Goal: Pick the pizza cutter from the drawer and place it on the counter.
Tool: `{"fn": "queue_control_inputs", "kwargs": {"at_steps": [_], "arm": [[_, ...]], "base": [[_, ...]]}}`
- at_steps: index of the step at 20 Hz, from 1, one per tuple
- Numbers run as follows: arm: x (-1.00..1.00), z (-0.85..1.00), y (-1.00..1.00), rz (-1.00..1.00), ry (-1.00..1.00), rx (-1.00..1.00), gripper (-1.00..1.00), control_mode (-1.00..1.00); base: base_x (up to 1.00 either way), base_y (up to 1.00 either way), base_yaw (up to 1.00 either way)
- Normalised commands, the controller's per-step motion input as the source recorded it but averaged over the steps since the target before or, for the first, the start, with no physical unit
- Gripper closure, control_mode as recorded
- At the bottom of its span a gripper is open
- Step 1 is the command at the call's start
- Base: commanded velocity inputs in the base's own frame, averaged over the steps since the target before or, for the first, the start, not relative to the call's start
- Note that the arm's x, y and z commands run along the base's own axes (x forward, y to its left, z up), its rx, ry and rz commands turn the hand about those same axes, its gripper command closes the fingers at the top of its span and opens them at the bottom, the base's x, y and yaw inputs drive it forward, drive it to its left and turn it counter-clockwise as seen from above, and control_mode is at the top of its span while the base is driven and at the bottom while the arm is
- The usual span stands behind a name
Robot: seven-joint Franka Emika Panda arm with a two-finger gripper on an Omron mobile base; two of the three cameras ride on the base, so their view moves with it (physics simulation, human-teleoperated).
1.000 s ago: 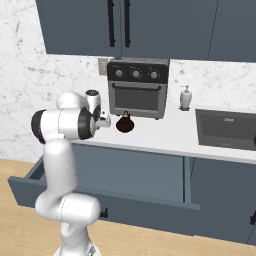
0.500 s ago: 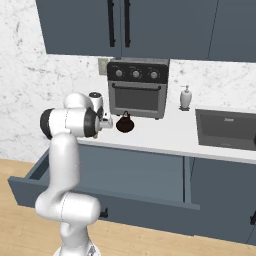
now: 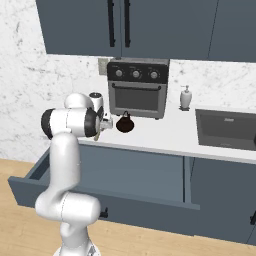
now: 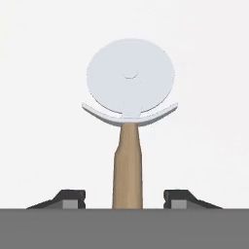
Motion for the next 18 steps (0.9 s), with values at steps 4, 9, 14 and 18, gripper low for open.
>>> {"fn": "queue_control_inputs", "kwargs": {"at_steps": [4, 9, 14, 18], "arm": [[0.00, 0.00, 0.00, 0.00, 0.00, 0.00, -1.00, -1.00], [-0.53, 0.32, -0.20, -0.02, 0.00, 0.00, -1.00, -1.00], [-1.00, 0.16, -0.32, -0.05, -0.11, 0.00, -1.00, -1.00], [-1.00, 0.31, -0.30, -0.08, -0.08, 0.01, -1.00, -1.00]], "base": [[0.00, 0.00, 0.00], [0.00, 0.00, 0.00], [0.00, 0.00, 0.00], [0.00, 0.00, 0.00]]}}
